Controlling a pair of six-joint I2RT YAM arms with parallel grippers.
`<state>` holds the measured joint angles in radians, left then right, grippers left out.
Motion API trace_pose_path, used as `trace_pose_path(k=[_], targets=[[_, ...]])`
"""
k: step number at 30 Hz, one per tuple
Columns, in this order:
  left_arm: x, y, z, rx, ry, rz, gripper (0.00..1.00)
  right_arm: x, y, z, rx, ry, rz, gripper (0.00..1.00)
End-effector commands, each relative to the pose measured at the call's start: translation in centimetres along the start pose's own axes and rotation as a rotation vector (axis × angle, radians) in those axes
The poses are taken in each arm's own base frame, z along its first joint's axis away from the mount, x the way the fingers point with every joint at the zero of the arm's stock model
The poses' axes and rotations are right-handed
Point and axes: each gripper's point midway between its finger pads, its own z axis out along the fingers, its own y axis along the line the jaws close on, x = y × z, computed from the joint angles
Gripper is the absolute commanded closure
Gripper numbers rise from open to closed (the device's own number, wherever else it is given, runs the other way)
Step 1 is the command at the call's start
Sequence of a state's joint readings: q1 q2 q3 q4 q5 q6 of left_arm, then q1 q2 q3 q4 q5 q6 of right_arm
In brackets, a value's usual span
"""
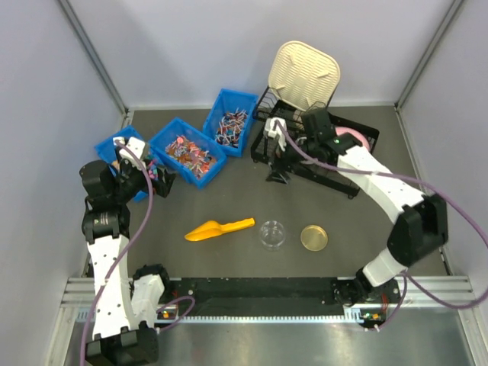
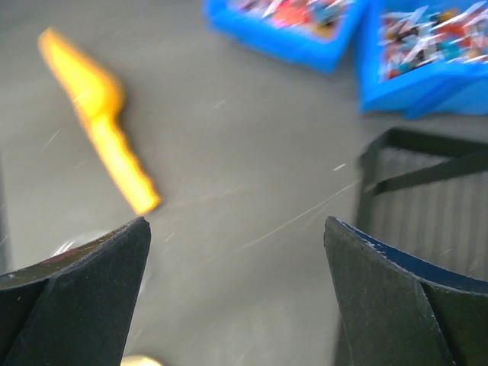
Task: Pack the candies
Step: Move the distractor to the center of the board.
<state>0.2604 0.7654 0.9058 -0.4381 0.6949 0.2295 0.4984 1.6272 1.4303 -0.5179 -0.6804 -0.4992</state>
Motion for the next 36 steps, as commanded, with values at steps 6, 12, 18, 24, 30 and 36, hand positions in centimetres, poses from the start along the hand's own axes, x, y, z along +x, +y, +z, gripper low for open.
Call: trace_pose_path(k=[6, 12, 18, 24, 30, 36], targets=[[-1.0, -0.1, 0.0, 0.014, -0.045, 0.011, 0.01, 7.5, 6.4, -4.3, -0.071, 0.111, -0.094, 0.05], [-1.2, -0.1, -0.2, 0.011, -0.050, 0.013, 0.01, 12.4, 6.6, -4.4, -0.089, 0.178, -0.013, 0.05], [-1.3, 0.0, -0.3, 0.009, -0.054, 0.010, 0.01, 14.7, 3.1, -5.2, -0.035, 0.195, 0.109, 0.07], [-1.2, -0.1, -0.2, 0.014, -0.053, 0.008, 0.01, 17.5, 0.9, -6.0, 0.010, 0.234, 0.176, 0.07], [-1.2, 0.0, -0.3, 0.012, -0.054, 0.007, 0.01, 19.0, -2.0, -7.4, 0.092, 0.242, 0.233, 0.07], [-1.2, 0.0, -0.4, 0.011, -0.056, 0.005, 0.01, 19.9, -7.1, -9.9, 0.287, 0.237, 0.267, 0.06]])
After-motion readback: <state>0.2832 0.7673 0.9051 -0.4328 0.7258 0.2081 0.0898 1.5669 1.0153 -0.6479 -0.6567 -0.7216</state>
